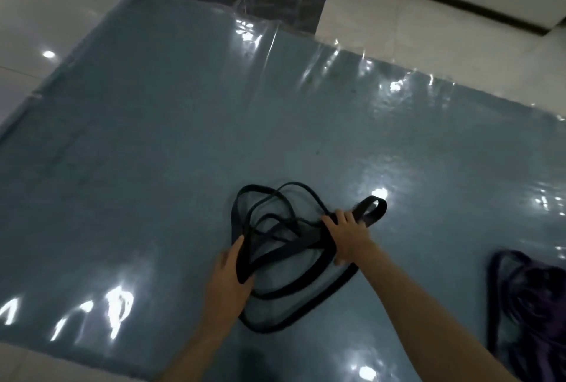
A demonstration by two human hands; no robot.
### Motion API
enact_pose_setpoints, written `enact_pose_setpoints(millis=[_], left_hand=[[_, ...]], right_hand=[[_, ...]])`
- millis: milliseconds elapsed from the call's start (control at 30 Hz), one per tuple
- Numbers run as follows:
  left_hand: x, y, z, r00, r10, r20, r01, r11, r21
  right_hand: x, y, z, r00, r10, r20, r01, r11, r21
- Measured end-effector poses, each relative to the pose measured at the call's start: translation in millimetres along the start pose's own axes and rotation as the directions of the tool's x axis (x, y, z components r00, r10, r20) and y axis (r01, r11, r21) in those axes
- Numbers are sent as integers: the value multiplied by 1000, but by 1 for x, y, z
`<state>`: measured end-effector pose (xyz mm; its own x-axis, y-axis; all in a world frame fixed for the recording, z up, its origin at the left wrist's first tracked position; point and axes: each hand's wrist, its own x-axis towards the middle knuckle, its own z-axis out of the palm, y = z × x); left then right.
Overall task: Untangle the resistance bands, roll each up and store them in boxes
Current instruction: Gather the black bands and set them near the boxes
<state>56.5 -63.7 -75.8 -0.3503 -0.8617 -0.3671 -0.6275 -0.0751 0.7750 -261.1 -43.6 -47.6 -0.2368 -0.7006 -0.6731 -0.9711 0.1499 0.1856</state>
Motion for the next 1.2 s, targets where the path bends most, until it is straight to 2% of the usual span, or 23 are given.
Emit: enact_pose_setpoints(millis=[133,233,300,433,533,600,733,867,1033,1200], left_hand=[[1,3,-4,992,10,127,-8,1000,-11],[3,0,-7,984,36,174,-31,999,-34],[4,-3,-9,985,42,167,-35,998,-42],[-1,-4,-7,988,65,140,-62,998,-26],[-7,2,-4,990,105,99,-98,992,-75],[-13,12,-4,991,95,99,-80,985,-152],[-28,49,3,991,75,107,-45,966,-256],[-45,100,20,991,113,72,-85,948,-307],[-87,165,67,958,242,156,-180,926,-331],[-154,225,140,895,366,256,-256,890,-378]], right_hand=[[-13,-3,21,991,-95,-96,97,995,19],[-27,15,38,979,-198,-53,200,980,23],[-38,25,47,976,-210,-56,212,977,18],[-52,11,60,978,-39,-203,62,992,107],[-58,3,68,973,89,-212,-45,978,206],[-65,4,70,966,152,-209,-74,938,338],[-95,8,69,948,217,-231,-1,730,683],[-147,25,80,909,302,-286,124,461,879],[-231,65,119,831,489,-266,231,132,964],[-326,118,176,742,610,-278,358,-10,934]])
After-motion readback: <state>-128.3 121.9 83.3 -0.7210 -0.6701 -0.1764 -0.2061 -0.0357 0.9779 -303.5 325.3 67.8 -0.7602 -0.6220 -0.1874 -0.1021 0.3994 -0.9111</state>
